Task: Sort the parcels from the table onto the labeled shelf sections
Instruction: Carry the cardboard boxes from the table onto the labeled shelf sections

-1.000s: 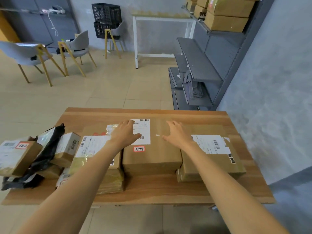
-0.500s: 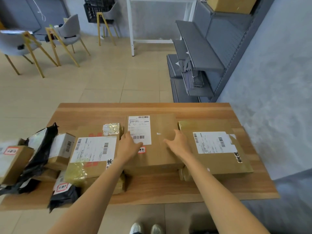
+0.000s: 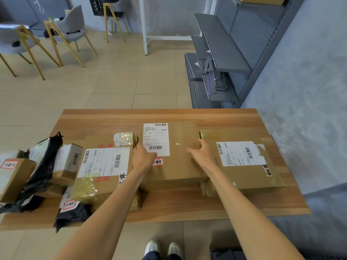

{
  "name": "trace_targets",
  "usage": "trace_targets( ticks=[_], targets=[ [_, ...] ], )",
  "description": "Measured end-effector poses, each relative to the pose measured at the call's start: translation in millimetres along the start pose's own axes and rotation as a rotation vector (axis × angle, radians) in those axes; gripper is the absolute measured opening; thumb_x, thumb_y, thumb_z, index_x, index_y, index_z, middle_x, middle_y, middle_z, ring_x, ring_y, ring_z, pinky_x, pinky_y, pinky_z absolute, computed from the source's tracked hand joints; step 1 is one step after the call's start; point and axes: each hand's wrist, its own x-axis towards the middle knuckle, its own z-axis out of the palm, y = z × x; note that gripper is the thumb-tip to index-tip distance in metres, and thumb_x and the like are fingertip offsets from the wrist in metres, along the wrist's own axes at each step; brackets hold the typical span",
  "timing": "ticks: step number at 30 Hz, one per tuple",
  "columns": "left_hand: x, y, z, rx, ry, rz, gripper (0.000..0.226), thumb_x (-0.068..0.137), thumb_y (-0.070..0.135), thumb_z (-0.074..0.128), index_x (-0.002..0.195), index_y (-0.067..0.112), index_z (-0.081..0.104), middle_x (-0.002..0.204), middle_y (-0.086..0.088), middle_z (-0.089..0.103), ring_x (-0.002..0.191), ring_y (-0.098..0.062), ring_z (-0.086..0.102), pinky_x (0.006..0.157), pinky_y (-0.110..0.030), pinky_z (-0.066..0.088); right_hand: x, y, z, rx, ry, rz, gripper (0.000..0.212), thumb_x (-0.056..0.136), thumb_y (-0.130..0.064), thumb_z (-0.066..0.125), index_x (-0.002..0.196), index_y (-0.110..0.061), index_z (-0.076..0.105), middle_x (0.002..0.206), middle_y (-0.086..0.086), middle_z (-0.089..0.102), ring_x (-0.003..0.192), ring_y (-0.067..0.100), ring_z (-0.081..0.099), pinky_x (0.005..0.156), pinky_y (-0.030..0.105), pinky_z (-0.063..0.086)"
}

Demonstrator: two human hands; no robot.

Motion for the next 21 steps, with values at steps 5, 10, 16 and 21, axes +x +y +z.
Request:
trace_targets(
  ticks=[5, 10, 16, 21],
  targets=[
    [-4.1, 9.1, -3.9, -0.073, 0.057, 0.029, 0.041, 0.078, 0.001, 0.064, 0.118, 0.008, 0.055, 0.12, -0.007, 0.062, 0.111, -0.027, 0.059, 0.082, -0.036, 0.053, 2.2, -1.8, -1.1, -0.018, -0.008, 0.009, 0.073, 0.082, -0.035, 0.069, 0.146, -0.019, 0.038, 0.146, 0.005, 0.044, 0.134, 0.024, 0.041, 0.108, 0.046, 0.038],
    [-10.3, 18.9, -6.9, -0.083, 0.065, 0.023, 0.038, 0.084, -0.005, 0.058, 0.121, 0.003, 0.057, 0.121, -0.009, 0.066, 0.108, -0.027, 0.062, 0.068, -0.026, 0.045, 2.2, -0.4, 3.1, -0.067, -0.02, -0.009, 0.074, 0.084, -0.034, 0.067, 0.148, -0.015, 0.034, 0.146, 0.008, 0.042, 0.136, 0.027, 0.037, 0.11, 0.046, 0.035],
    [-5.2, 11.4, 0.8, -0.112, 0.028, -0.057, 0.032, 0.085, 0.001, 0.063, 0.117, 0.003, 0.056, 0.121, -0.011, 0.066, 0.104, -0.028, 0.065, 0.073, -0.034, 0.053, 3.8, -0.6, 7.6, -0.111, -0.036, 0.006, 0.075, 0.089, -0.029, 0.062, 0.151, -0.009, 0.024, 0.155, 0.009, 0.027, 0.144, 0.029, 0.02, 0.117, 0.044, 0.024],
    [4.5, 0.9, 9.1, -0.134, 0.018, -0.127, 0.044, 0.084, 0.007, 0.069, 0.123, 0.004, 0.049, 0.124, -0.011, 0.063, 0.108, -0.028, 0.063, 0.08, -0.035, 0.052, 7.3, -3.1, 6.0, -0.066, 0.002, 0.078, 0.068, 0.087, -0.028, 0.061, 0.146, -0.008, 0.034, 0.148, 0.009, 0.037, 0.139, 0.029, 0.029, 0.113, 0.045, 0.031]
  ],
)
